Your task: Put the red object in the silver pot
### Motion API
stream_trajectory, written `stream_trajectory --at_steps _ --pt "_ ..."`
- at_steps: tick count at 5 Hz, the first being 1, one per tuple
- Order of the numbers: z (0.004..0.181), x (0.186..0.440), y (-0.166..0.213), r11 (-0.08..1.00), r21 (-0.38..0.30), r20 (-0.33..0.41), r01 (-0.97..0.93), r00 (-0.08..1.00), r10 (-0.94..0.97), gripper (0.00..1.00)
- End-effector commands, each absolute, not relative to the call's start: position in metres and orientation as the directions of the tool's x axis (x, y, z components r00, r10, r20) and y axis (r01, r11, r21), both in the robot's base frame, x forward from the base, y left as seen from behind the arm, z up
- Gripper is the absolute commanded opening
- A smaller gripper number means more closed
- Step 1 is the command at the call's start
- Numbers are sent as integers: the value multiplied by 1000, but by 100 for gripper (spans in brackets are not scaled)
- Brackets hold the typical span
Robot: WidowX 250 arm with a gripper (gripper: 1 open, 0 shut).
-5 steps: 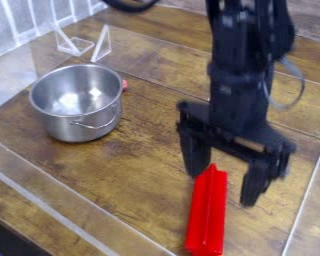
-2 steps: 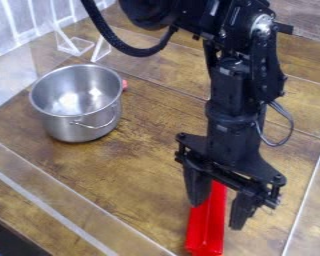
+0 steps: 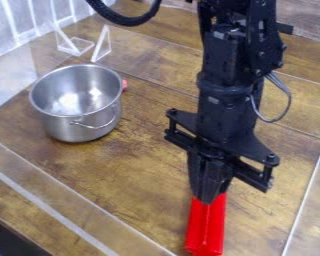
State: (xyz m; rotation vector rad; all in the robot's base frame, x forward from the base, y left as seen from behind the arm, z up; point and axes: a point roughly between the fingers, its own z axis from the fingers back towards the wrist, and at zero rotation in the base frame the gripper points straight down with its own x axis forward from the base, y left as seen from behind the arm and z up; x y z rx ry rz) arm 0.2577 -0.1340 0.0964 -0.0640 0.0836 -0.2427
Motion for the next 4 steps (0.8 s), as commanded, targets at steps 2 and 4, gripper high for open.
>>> stream_trajectory --at_steps 2,4 --pt "160 268 -98 990 -13 35 143 989 -143 0" --pt "144 273 -115 980 -18 53 197 979 -196 100"
